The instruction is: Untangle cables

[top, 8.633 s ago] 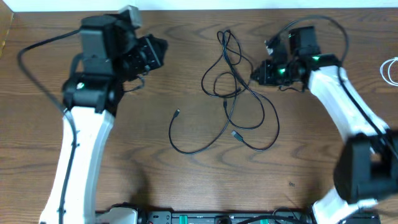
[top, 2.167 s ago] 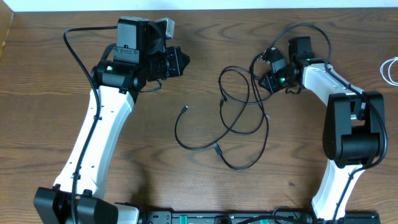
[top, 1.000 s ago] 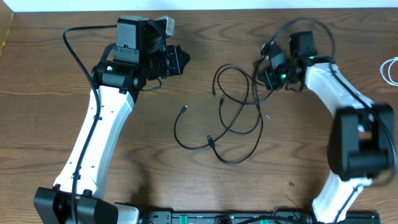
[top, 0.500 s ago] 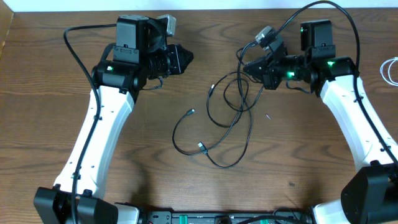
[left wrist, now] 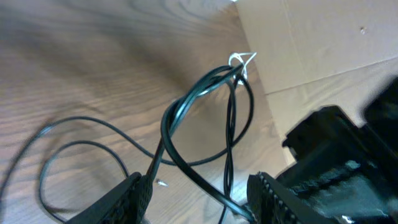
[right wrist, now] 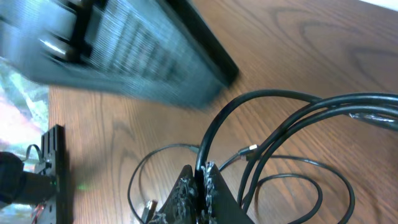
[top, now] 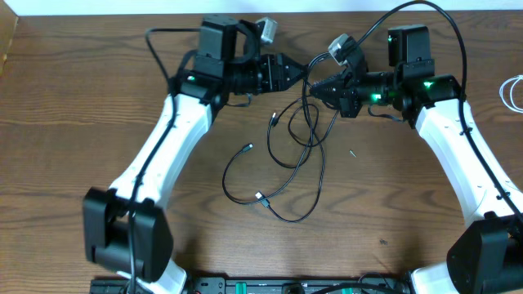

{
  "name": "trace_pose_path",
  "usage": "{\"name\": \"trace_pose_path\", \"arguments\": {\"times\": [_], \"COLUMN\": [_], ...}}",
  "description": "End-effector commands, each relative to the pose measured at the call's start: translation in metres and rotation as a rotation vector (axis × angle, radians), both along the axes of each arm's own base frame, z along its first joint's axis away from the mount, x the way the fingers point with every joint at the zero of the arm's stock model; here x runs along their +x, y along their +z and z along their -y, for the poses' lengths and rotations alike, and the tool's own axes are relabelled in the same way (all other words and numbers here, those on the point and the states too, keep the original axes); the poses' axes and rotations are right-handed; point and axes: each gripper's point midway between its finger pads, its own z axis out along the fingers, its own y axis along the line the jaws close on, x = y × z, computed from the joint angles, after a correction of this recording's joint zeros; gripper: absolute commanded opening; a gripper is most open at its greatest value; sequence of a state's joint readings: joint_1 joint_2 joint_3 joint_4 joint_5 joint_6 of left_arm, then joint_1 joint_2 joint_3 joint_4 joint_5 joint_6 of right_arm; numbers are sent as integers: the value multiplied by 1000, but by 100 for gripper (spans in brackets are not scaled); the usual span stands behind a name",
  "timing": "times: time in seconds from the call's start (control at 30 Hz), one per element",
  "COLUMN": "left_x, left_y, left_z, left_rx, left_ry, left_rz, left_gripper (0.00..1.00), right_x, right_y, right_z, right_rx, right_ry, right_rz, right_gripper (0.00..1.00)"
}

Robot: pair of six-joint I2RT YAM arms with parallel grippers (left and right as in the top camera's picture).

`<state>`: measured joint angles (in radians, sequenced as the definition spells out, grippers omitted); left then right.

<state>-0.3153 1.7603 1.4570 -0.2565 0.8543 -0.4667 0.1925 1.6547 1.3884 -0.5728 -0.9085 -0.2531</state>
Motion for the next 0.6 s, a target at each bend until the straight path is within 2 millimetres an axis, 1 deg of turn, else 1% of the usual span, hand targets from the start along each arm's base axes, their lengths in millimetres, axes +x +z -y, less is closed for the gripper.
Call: {"name": "trace_pose_path", "arguments": {"times": [0.0,0.07,0.2,0.27,0.3,0.33,0.47,0.5,0.53,0.57], "left_x": [-1,1,3,2,1,-1,-9,-10,-11,-11], "left_y": [-3,-1,9,11,11,11,12,12,12,11], "left_z": [11,13,17,20,22,24,36,37,38,38], "left_rx": [-77,-90,-133,-143,-147,-149,-155,-156,-156,-156], "left_ry": [2,11,6,4,4,2,-15,-17,-20,-19], "left_rz": [-115,-122,-119,-127,-134,-145,-173,-177,-178,-179], "left_gripper": [55,55,55,53,51,47,22,19,7,8], "right_x": [-6,-6,-4,-2,-2,-1,3,4,8,10], "right_y": [8,8,10,11,12,13,19,19,17,16], "right_z": [-10,-11,-12,-12,-12,-13,-18,-19,-18,-17], "right_rx": [45,46,54,59,62,68,86,86,71,64], "right_ry": [28,31,16,10,9,4,-7,-14,-42,-57], "right_rz": [-21,-18,-30,-31,-29,-31,-27,-28,-31,-34], "right_gripper": [1,1,1,1,1,1,1,1,1,1]}}
